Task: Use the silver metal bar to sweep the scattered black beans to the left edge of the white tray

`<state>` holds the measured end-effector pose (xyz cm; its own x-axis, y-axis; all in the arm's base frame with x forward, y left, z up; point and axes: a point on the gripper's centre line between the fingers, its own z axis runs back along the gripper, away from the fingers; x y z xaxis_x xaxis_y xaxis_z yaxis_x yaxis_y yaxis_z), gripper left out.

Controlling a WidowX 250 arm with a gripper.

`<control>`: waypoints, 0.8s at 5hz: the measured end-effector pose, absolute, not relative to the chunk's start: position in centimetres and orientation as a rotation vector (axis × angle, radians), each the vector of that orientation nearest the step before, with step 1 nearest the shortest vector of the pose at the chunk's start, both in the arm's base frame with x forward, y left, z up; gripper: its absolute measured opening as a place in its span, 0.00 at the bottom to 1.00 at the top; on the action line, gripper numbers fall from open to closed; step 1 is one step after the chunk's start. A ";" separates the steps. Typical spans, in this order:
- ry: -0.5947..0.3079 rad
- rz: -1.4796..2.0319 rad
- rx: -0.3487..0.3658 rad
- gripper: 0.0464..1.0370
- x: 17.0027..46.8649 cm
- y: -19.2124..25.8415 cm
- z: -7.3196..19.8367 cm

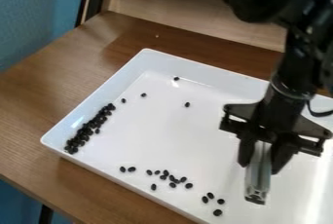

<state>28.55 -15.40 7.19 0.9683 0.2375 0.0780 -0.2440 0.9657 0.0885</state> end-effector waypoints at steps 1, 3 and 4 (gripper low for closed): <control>-0.084 0.205 0.144 0.35 28.1 -16.9 5.3; -0.134 0.188 0.169 0.35 27.3 -17.8 3.2; -0.120 0.195 0.163 0.35 27.0 -17.5 3.0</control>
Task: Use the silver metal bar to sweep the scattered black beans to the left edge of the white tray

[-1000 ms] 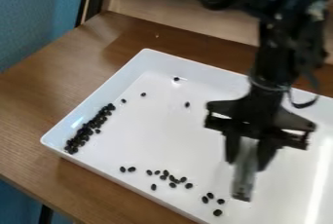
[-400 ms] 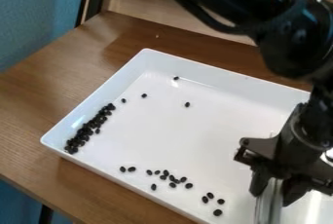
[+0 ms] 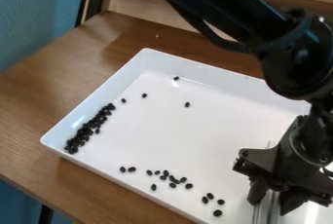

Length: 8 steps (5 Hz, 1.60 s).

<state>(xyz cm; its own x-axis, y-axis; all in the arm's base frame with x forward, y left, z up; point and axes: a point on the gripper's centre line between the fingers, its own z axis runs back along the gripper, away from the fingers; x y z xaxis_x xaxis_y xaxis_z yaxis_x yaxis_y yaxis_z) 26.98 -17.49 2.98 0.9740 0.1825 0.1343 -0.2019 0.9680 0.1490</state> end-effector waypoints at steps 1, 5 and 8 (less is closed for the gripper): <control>-0.103 0.221 0.168 0.35 26.9 -15.8 3.0; -0.108 0.126 0.238 0.35 25.4 -7.6 3.4; -0.037 0.132 0.126 0.35 26.2 -6.5 6.7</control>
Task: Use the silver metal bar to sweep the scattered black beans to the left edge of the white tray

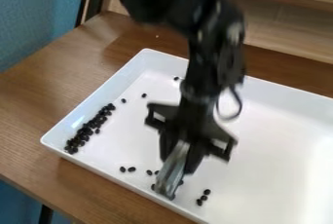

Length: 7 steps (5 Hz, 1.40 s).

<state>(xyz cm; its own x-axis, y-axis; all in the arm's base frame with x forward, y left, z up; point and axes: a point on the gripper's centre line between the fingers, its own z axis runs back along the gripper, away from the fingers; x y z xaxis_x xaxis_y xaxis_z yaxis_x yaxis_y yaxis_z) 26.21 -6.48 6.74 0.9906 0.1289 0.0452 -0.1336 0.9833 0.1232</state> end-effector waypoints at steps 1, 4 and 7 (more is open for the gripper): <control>-0.047 0.155 0.088 0.35 26.9 -7.4 8.3; -0.083 0.164 0.147 0.35 28.5 -8.9 3.6; -0.123 0.187 0.210 0.35 28.3 -6.3 2.9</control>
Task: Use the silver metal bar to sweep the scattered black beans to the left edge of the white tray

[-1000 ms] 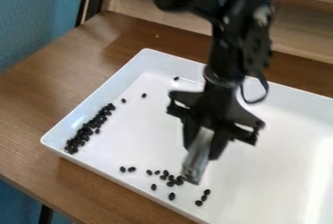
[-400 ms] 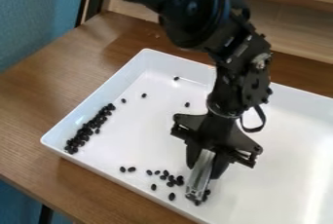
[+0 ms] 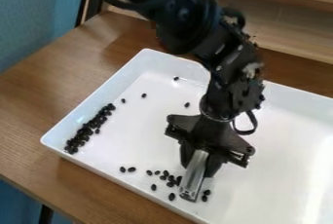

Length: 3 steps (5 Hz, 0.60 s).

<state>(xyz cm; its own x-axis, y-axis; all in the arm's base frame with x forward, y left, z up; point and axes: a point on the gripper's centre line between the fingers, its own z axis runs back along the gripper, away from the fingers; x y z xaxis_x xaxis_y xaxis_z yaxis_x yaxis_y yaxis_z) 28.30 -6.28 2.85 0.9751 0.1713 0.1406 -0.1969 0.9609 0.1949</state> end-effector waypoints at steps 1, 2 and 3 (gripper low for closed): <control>-0.157 0.196 0.244 0.35 28.4 -5.6 2.7; -0.165 0.191 0.246 0.35 28.4 -5.0 2.6; -0.161 0.225 0.256 0.35 28.2 -3.2 2.5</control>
